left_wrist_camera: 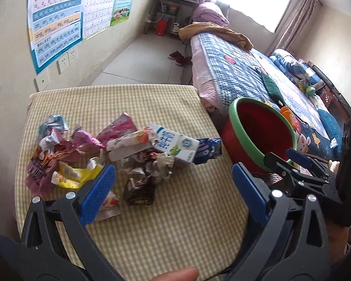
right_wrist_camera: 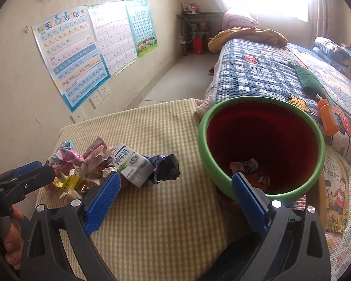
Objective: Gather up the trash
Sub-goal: 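Move both open tools back over the wrapper pile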
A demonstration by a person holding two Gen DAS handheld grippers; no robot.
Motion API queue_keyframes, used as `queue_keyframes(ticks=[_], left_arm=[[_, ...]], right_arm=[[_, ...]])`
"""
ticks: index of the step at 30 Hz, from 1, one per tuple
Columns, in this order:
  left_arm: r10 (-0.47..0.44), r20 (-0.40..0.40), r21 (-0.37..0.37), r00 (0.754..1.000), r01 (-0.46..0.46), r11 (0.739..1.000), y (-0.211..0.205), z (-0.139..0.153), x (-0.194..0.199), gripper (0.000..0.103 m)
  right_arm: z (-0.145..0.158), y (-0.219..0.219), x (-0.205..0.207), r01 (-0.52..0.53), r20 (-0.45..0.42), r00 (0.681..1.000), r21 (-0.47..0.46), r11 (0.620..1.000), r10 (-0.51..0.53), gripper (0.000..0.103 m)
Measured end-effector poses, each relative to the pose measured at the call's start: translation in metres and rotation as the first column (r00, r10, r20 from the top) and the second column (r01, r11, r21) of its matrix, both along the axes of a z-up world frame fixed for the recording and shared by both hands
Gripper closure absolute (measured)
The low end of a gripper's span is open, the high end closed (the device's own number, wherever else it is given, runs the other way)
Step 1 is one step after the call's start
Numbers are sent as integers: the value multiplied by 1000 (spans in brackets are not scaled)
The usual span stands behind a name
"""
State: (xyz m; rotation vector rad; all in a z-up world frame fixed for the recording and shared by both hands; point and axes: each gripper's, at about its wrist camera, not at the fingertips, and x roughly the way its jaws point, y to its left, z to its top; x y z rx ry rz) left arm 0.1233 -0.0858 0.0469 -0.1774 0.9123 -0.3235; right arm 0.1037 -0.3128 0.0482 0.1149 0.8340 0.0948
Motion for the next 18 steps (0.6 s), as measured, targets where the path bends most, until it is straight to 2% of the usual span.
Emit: queue_keyframes(ticks=[7, 18], left_arm=[[114, -33, 0, 993, -114, 993, 61, -17, -7, 6], [266, -87, 4, 960, -266, 964, 138, -45, -3, 6]], right_arm=[[-14, 43, 7, -78, -36, 996, -28, 997, 76, 10], [-38, 84, 29, -143, -93, 986, -42, 989, 139, 10]])
